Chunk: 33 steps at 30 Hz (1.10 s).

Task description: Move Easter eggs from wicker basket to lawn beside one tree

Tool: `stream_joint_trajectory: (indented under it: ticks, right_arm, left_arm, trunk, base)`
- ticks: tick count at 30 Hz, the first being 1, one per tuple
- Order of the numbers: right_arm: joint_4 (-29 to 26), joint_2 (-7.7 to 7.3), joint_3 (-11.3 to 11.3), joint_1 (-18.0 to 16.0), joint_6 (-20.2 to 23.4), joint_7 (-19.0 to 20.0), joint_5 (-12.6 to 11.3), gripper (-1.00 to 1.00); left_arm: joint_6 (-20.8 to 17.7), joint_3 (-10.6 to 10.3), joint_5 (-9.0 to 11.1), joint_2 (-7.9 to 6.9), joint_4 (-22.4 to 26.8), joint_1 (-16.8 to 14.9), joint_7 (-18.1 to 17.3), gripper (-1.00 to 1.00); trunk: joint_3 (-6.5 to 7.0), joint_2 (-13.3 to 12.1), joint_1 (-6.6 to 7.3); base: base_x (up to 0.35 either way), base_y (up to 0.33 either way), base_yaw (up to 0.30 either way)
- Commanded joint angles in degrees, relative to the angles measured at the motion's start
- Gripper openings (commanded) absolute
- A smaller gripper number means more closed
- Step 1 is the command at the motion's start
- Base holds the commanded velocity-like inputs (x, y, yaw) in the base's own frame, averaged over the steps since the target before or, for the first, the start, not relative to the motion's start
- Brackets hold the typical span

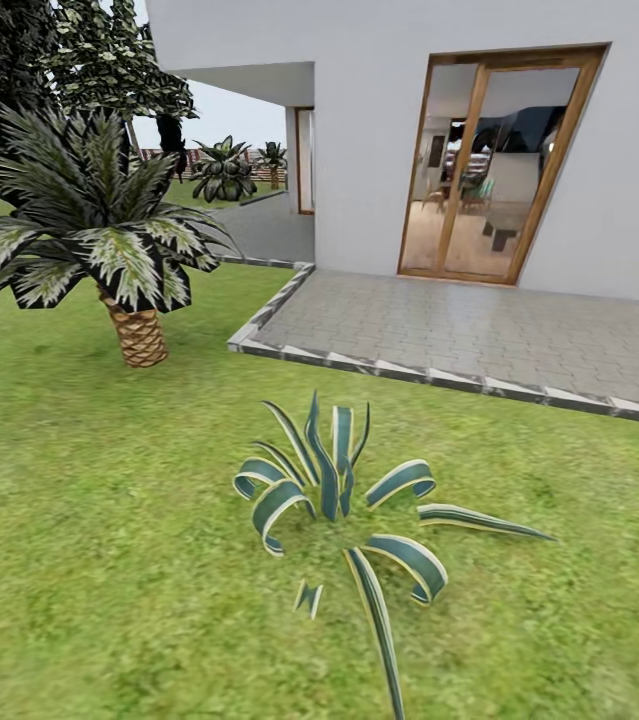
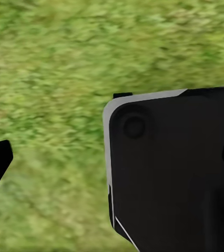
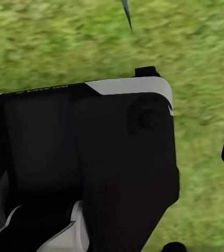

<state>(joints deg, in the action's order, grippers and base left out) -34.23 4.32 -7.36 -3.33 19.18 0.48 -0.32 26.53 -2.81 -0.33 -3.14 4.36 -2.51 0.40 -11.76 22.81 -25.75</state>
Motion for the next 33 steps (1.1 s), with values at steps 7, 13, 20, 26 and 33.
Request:
stream_joint_trajectory:
  ticks: [7,13,20,26,33]
  right_arm:
    - [-0.1,0.07,-0.3,0.0,0.3,0.1,0.0,1.00]
    - [-0.1,0.07,-0.3,0.0,0.3,0.1,0.0,1.00]
    - [-0.1,0.07,-0.3,0.0,0.3,0.1,0.0,1.00]
    - [-0.1,0.07,-0.3,0.0,0.3,0.1,0.0,1.00]
    - [-0.1,0.07,-0.3,0.0,0.3,0.1,0.0,1.00]
  left_arm:
    - [0.2,-0.2,0.0,-0.02,0.0,0.0,0.0,1.00]
    - [0.2,-0.2,0.0,-0.02,-0.1,0.0,0.0,1.00]
    - [0.2,-0.2,0.0,-0.02,0.0,0.0,0.0,1.00]
    - [0.2,-0.2,0.1,-0.02,0.0,0.0,0.0,1.00]
    - [0.2,-0.2,0.1,-0.02,0.0,0.0,0.0,1.00]
  trunk:
    - [-0.11,0.1,-0.03]
    - [-0.11,0.1,-0.03]
    - [-0.11,0.1,-0.03]
    - [-0.11,0.1,-0.03]
    - [-0.11,0.1,-0.03]
  base:
    - [-0.001,0.113,0.000]
    - [0.000,0.082,0.000]
    - [0.000,0.087,0.000]
    - [0.000,0.092,0.000]
    - [0.000,0.082,0.000]
